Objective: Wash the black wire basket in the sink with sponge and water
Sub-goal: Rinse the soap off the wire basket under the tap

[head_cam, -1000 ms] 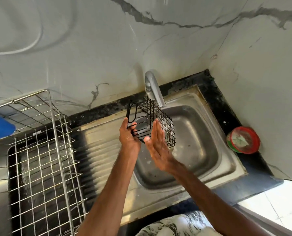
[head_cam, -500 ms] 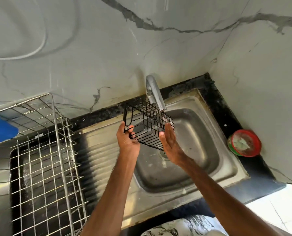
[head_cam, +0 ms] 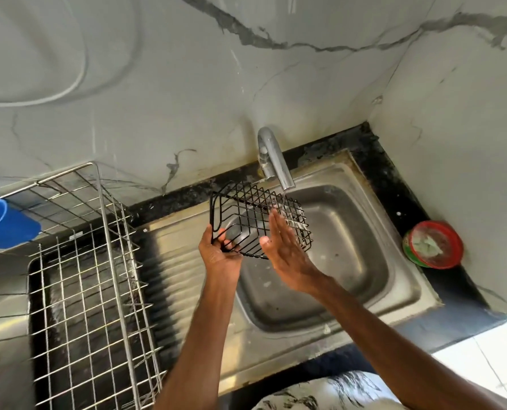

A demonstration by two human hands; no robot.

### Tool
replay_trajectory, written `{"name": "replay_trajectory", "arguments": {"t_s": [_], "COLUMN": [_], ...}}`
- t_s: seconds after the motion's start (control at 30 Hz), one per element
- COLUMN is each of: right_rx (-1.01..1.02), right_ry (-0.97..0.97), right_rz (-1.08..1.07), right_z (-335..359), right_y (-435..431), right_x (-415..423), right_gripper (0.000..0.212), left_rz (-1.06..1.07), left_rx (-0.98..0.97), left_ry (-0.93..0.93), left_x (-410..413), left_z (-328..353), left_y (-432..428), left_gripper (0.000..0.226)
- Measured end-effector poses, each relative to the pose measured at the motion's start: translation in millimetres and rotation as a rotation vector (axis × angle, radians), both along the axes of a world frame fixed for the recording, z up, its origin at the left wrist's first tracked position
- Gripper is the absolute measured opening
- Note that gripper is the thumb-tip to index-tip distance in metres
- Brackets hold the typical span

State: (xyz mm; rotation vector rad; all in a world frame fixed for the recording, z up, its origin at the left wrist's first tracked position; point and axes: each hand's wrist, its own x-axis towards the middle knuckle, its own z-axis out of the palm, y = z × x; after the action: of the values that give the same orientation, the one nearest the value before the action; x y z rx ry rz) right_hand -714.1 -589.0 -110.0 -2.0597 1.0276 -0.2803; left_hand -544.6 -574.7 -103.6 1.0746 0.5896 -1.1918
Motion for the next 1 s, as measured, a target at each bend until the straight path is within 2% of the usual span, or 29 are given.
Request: {"name": "replay_trajectory", "arguments": {"t_s": [0.07, 0.17, 0.23, 0.33, 0.47, 0.57, 0.6, 0.67, 0.77, 0.8, 0.83, 0.93, 1.0], "right_rx": [0.071, 0.219, 0.266, 0.213, 0.067, 0.054, 0.060, 0.127, 0.201, 0.206, 0.202, 0.110, 0.007], "right_ry": [0.063, 0.138, 0.156, 0.104, 0.029, 0.062, 0.116, 0.118, -0.028, -0.075, -0.072, 0.014, -0.004], "right_rz": [-0.053, -0.142, -0.190, -0.165, -0.047, -0.077, -0.098, -0.147, -0.324, -0.360, -0.358, -0.296, -0.220], "right_z": [-7.6, -6.4, -0.4, 6.8, 11.6, 2.1, -3.9, -7.7, 4.9, 10.5, 18.8, 13.1, -3.8], "right_y": [-8.1, -58.3, -80.5, -54.7, 6.1, -20.4, -40.7, -78.9, -113.3, -111.1, -104.9, -70.8, -36.8], "right_x": [-1.2, 16.0, 25.1, 27.7, 5.4, 3.3, 6.9, 15.3, 21.9, 22.4, 22.6, 16.5, 10.0], "right_gripper": [0.079, 0.070, 0.081, 0.091, 0.086, 0.087, 0.081, 0.056, 0.035, 0.040, 0.054, 0.082, 0.081], "left_rz": [0.005, 0.019, 0.045, 0.074, 0.086, 0.059, 0.049, 0.021, 0.030, 0.036, 0.036, 0.005, -0.001], "left_rx": [-0.007, -0.003, -0.018, -0.040, -0.015, 0.000, 0.003, -0.006, -0.036, -0.047, -0.057, -0.072, -0.084], "left_ry": [0.015, 0.016, 0.028, 0.025, 0.026, 0.021, 0.016, 0.005, -0.004, -0.006, -0.010, -0.025, -0.026], "left_x": [0.4, 0.2, 3.8, 12.3, 13.5, 8.0, 7.1, 6.1, 6.8, 7.0, 7.4, 7.3, 7.8], "left_z": [-1.3, 1.8, 3.9, 2.7, -2.7, 1.9, 3.3, 7.5, 11.2, 11.0, 10.4, 5.4, 1.3], "left_y": [3.9, 6.8, 7.4, 3.7, -2.3, -8.5, -10.8, -15.3, -21.6, -23.8, -25.4, -22.5, -17.7], "left_gripper": [0.042, 0.042, 0.043, 0.042, 0.041, 0.039, 0.039, 0.039, 0.037, 0.036, 0.036, 0.035, 0.034]}}
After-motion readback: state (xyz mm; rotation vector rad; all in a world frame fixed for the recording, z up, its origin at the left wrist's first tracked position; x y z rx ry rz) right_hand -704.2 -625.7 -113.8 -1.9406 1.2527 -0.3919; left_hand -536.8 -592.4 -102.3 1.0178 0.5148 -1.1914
